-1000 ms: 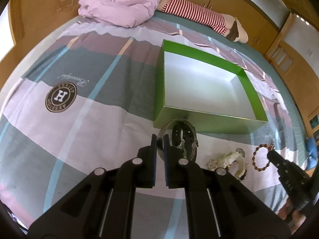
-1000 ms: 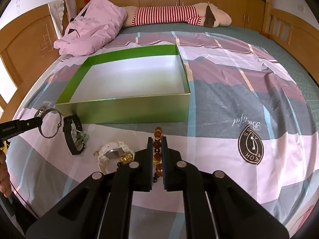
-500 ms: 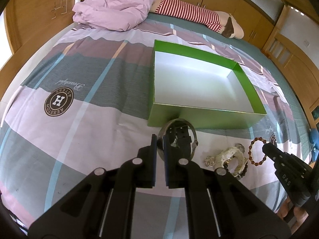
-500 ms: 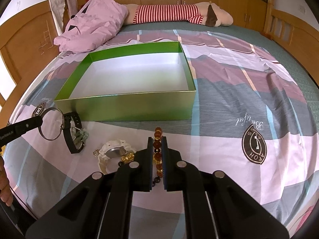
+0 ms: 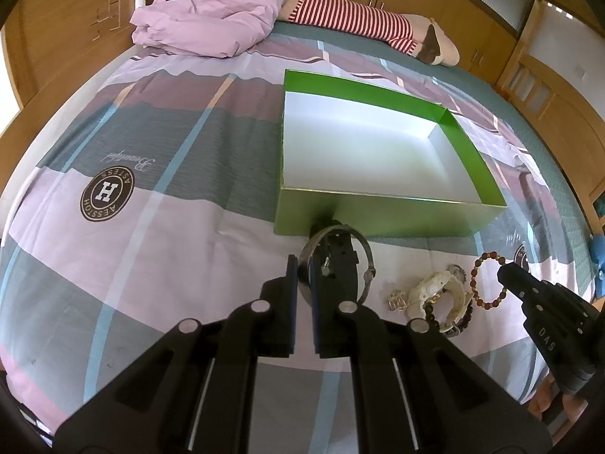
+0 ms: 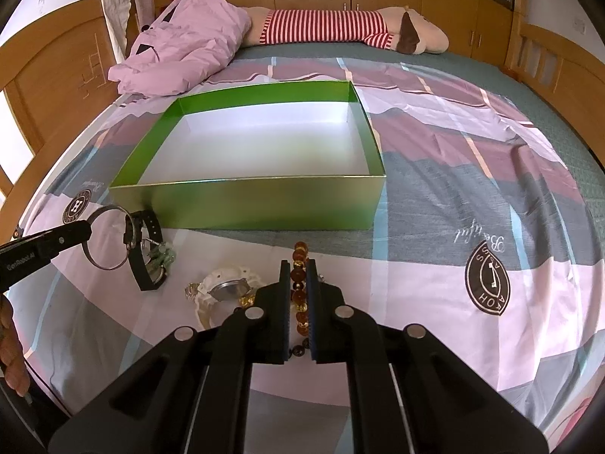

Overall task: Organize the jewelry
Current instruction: 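Carry both pieces into the green box and open both tools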

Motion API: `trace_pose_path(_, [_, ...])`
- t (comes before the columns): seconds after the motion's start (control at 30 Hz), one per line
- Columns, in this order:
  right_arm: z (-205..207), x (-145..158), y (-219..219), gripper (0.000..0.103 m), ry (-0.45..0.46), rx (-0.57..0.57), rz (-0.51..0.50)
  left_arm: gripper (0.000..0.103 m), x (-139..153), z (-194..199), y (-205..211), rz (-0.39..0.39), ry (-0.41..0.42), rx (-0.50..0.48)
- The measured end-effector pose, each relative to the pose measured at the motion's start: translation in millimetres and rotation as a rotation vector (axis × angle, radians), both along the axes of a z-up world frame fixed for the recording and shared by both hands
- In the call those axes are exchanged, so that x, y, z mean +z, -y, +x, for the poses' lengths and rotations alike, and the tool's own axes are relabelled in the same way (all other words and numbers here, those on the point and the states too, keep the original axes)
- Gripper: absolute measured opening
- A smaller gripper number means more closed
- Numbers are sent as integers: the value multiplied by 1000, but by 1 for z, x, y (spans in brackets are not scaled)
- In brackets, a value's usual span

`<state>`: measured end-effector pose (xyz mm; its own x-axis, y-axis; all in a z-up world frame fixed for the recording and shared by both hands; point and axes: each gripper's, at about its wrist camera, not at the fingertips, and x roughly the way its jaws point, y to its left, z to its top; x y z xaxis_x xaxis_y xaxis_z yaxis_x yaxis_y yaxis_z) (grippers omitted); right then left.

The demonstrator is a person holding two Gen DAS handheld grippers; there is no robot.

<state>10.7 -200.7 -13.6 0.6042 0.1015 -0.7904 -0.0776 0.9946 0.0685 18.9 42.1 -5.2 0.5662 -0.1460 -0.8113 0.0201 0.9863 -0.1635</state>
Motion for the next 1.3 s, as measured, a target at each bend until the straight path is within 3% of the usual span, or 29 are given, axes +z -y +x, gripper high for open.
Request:
trace_pose_path(0.27, [0, -1, -1, 7, -3, 0, -1, 6, 0, -2, 5, 15, 8, -7])
trace_pose_path(0.43, [-2, 7, 2, 7, 28, -5, 23, 6, 14, -5, 6, 8, 71, -14])
trace_pose_path(0.67, [10, 51, 0, 8, 124, 11, 68, 6, 57, 24, 18, -32, 131, -68])
trace_pose_path(0.83, [51, 81, 3, 7, 223, 1, 56, 6, 59, 61, 29, -85, 123, -111])
trace_pose_path(0.93, [74, 66, 7, 8, 204, 1, 89, 6, 40, 79, 35, -103, 73, -124])
trace_pose_path(1.1, [101, 22, 4, 8, 81, -19, 91, 6, 6, 96, 34, -105, -22, -112])
trace_pose_path(1.13, [103, 16, 2, 9, 58, -19, 93, 6, 2, 97, 33, -114, -35, -109])
trace_pose_path(1.2, [103, 11, -1, 21, 29, -20, 111, 7, 3, 96, 29, -117, -33, -94])
trace_pose_path(1.27, [95, 17, -1, 45, 53, -14, 114, 11, 12, 90, 27, -117, -15, -92])
trace_pose_path(1.3, [89, 23, -1, 50, 75, -7, 104, 11, 18, 85, 26, -119, -5, -99])
